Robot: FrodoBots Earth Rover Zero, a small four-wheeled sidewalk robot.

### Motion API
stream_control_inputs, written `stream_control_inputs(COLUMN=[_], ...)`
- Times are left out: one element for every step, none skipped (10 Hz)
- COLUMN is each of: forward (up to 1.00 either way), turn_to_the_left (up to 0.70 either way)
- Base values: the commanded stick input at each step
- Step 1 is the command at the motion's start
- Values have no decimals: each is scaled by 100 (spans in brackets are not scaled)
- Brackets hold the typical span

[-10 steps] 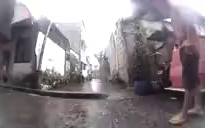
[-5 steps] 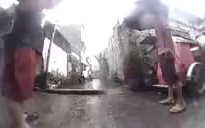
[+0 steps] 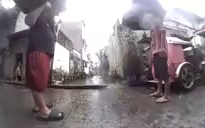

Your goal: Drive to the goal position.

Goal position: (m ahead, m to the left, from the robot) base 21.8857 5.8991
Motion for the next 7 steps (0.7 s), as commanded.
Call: stream_control_inputs(forward=[0,48,90,99,99,99,99], turn_to_the_left=[0,0,0,0,0,-5,-28])
